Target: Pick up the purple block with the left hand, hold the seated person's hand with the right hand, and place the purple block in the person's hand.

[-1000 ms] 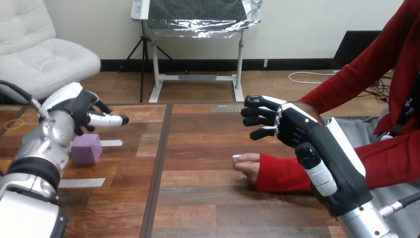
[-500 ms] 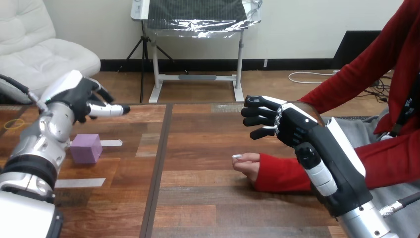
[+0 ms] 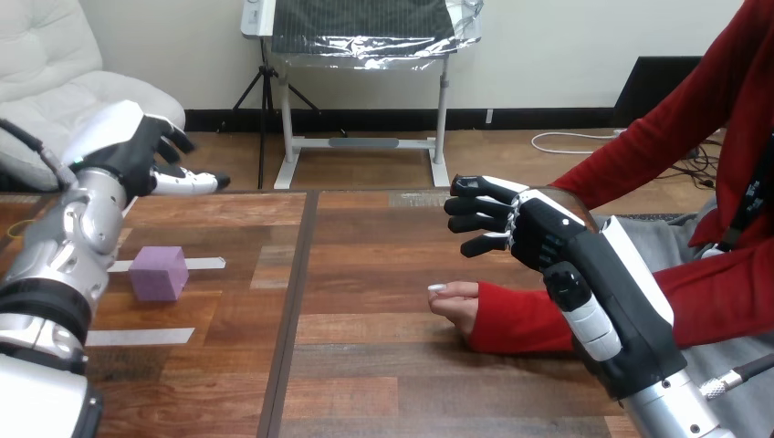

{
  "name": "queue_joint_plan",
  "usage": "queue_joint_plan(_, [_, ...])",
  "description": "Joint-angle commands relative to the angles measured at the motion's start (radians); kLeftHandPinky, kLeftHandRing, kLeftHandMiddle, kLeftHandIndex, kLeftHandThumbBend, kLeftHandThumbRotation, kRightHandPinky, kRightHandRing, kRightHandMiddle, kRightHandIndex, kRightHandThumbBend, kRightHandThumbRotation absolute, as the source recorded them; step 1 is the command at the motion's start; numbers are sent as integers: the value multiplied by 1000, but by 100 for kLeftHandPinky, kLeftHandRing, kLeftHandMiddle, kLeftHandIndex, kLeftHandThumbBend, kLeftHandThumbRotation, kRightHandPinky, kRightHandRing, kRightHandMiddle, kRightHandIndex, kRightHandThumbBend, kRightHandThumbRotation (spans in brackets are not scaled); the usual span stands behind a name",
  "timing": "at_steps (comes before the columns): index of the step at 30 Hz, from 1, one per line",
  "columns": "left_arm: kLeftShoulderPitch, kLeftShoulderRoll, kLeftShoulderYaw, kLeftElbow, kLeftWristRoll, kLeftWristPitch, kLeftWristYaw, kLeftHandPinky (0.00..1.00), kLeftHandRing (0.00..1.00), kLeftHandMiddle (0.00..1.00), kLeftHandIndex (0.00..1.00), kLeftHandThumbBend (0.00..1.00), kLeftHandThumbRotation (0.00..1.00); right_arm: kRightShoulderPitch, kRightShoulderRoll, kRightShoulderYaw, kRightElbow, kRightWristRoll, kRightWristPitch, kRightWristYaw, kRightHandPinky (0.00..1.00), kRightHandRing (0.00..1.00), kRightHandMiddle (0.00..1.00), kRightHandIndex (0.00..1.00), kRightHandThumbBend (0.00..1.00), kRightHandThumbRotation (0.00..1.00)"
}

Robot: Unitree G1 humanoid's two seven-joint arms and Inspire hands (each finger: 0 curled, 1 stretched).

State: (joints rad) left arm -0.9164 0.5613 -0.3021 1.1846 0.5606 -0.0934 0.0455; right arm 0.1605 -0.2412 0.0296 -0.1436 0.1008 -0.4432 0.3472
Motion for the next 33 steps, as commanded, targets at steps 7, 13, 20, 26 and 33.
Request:
queue_joint_plan(7, [-49,33,-44,-40,58,-16,20,82,83,84,83,82,43,-49,-1,-19,-14,-1,0,-13,67,75,78,80,99,100])
queue_joint_plan(13, [-53,32,-62,-24,77,-10,12,85,84,85,83,87,43,-50,-3,-18,-12,-3,-2,-11,67,76,78,81,99,100])
queue_joint_plan(20, [-55,29,-84,-10,104,1,-5,87,85,87,85,89,48,-47,-2,-18,-13,2,0,-9,68,76,79,81,99,100])
queue_joint_plan(26, [-56,23,-92,-3,107,10,-25,87,86,88,86,91,48,-46,-4,-18,-20,3,9,-7,68,76,79,81,100,100])
queue_joint_plan(33, [-67,13,-125,19,139,30,-54,89,88,89,87,92,48,-46,-8,-20,-22,1,5,-6,68,76,79,81,99,100])
